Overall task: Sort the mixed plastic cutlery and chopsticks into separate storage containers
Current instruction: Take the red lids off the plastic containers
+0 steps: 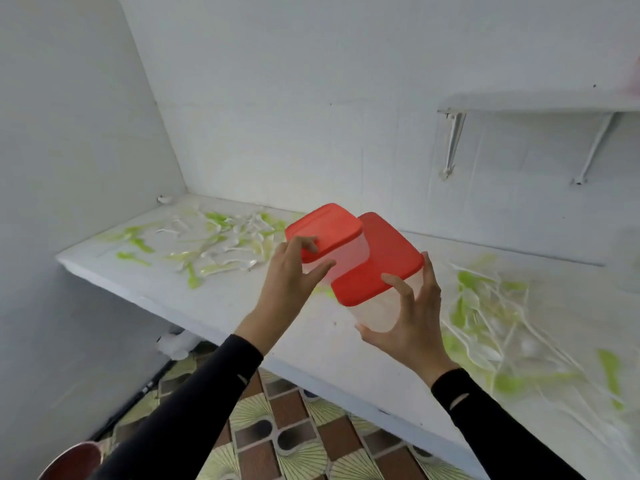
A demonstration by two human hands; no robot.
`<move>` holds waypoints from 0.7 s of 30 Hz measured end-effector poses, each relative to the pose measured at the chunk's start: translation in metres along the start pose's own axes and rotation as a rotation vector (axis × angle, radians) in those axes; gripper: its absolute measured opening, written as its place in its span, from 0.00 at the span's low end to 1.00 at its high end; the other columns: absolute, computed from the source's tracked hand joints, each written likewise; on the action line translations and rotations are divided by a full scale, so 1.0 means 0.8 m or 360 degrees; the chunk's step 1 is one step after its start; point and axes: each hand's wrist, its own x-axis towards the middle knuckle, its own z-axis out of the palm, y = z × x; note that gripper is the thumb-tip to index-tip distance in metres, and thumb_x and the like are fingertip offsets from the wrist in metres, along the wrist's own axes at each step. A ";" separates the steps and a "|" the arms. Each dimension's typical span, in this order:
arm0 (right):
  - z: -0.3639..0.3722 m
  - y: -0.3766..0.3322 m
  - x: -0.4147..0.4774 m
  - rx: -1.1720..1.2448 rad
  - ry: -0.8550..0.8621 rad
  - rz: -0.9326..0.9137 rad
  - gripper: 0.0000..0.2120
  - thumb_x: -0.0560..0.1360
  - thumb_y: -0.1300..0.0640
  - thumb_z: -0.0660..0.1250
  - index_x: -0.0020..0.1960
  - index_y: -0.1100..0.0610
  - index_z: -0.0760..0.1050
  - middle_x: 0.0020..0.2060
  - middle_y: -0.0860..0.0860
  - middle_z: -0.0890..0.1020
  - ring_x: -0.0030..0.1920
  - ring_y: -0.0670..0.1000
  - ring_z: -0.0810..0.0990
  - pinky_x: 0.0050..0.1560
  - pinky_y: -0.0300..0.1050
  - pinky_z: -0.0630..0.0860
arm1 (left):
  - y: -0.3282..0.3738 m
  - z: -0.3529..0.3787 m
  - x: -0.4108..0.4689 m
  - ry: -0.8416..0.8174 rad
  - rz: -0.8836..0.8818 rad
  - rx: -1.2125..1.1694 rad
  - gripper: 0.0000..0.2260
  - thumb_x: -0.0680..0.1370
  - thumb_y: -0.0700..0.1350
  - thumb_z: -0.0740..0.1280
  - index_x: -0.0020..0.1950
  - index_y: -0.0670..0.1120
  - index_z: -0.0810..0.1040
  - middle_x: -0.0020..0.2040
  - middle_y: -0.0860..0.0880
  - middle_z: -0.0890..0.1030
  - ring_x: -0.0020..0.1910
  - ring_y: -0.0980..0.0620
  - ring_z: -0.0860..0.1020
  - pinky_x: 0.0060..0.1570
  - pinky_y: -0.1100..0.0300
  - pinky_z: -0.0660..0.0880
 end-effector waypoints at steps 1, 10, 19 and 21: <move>-0.001 0.001 -0.012 -0.0011 -0.0032 0.0040 0.46 0.56 0.40 0.80 0.67 0.47 0.62 0.75 0.67 0.53 0.74 0.65 0.58 0.66 0.60 0.65 | -0.012 0.002 -0.011 -0.0005 -0.0068 0.0017 0.15 0.72 0.47 0.77 0.49 0.44 0.73 0.54 0.50 0.80 0.52 0.53 0.75 0.50 0.71 0.66; -0.036 0.007 -0.065 -0.0117 -0.0087 0.0245 0.48 0.55 0.42 0.83 0.68 0.48 0.63 0.76 0.66 0.50 0.75 0.66 0.54 0.69 0.59 0.59 | -0.064 0.033 -0.107 -0.0281 -0.0709 0.0654 0.15 0.75 0.57 0.70 0.49 0.48 0.72 0.49 0.50 0.76 0.48 0.48 0.75 0.40 0.56 0.67; -0.069 0.008 -0.066 -0.0195 -0.0193 0.0167 0.48 0.56 0.39 0.80 0.70 0.45 0.61 0.75 0.66 0.51 0.75 0.64 0.55 0.70 0.62 0.62 | -0.053 0.102 -0.106 -0.0673 -0.0244 0.0507 0.26 0.71 0.62 0.72 0.59 0.45 0.74 0.60 0.47 0.73 0.60 0.45 0.73 0.55 0.57 0.70; -0.073 0.012 -0.063 -0.0239 -0.0227 0.0160 0.48 0.57 0.36 0.78 0.70 0.45 0.61 0.75 0.66 0.52 0.75 0.65 0.56 0.68 0.64 0.64 | -0.027 0.106 -0.100 -0.0622 -0.0012 -0.0082 0.39 0.67 0.64 0.73 0.70 0.43 0.68 0.72 0.46 0.66 0.71 0.48 0.68 0.65 0.61 0.68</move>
